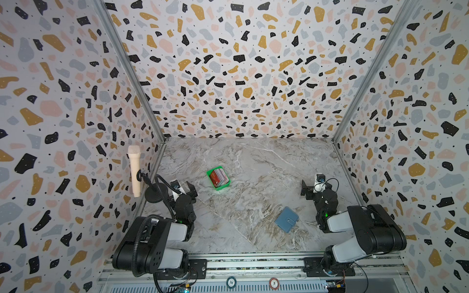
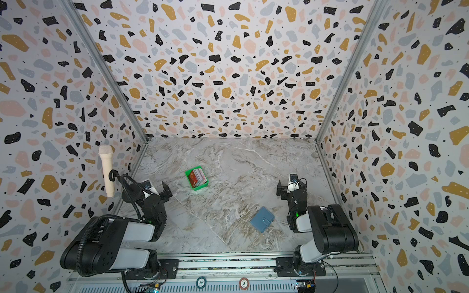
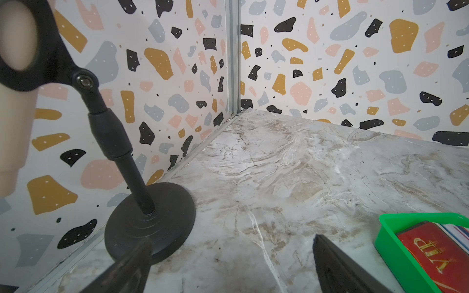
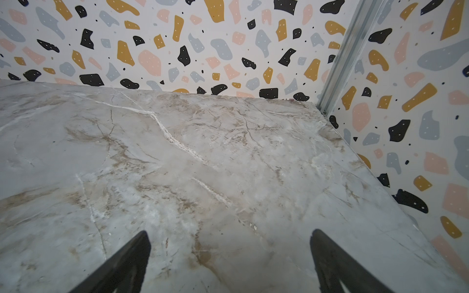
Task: Insert credit cards into a card holder
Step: Move the card holder to the top-center of the table.
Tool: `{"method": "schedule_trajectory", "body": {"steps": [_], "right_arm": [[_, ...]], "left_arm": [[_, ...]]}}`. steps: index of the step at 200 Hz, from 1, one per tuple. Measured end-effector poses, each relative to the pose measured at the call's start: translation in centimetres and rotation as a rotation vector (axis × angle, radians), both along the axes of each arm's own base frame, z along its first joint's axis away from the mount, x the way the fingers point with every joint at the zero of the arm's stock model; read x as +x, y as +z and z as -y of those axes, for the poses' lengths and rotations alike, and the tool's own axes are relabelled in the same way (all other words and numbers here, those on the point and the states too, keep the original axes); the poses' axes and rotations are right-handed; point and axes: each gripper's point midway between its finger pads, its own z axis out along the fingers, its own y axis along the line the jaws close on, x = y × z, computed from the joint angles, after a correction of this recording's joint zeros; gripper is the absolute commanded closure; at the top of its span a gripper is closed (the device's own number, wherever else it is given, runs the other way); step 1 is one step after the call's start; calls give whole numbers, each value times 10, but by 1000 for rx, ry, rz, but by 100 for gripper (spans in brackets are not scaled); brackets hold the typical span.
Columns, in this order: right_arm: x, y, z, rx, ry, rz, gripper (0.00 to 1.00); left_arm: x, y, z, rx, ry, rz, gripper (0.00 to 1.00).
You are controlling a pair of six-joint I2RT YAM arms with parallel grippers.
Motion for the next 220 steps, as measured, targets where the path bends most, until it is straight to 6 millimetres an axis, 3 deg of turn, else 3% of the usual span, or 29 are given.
{"method": "schedule_trajectory", "body": {"steps": [162, 173, 198, 220], "right_arm": [[0, 1, 5, 11, -29, -14, 1], [3, 8, 9, 16, -54, -22, 1], [18, 52, 13, 41, -106, 40, 1], [15, 75, 14, 52, -182, 81, 1]], "left_arm": [[0, 4, 2, 6, -13, -2, 0], [0, 12, 2, 5, -12, -3, 0], [0, 53, 0, -24, 0, 103, 0], [-12, 74, -2, -71, 9, 190, 0]]}}
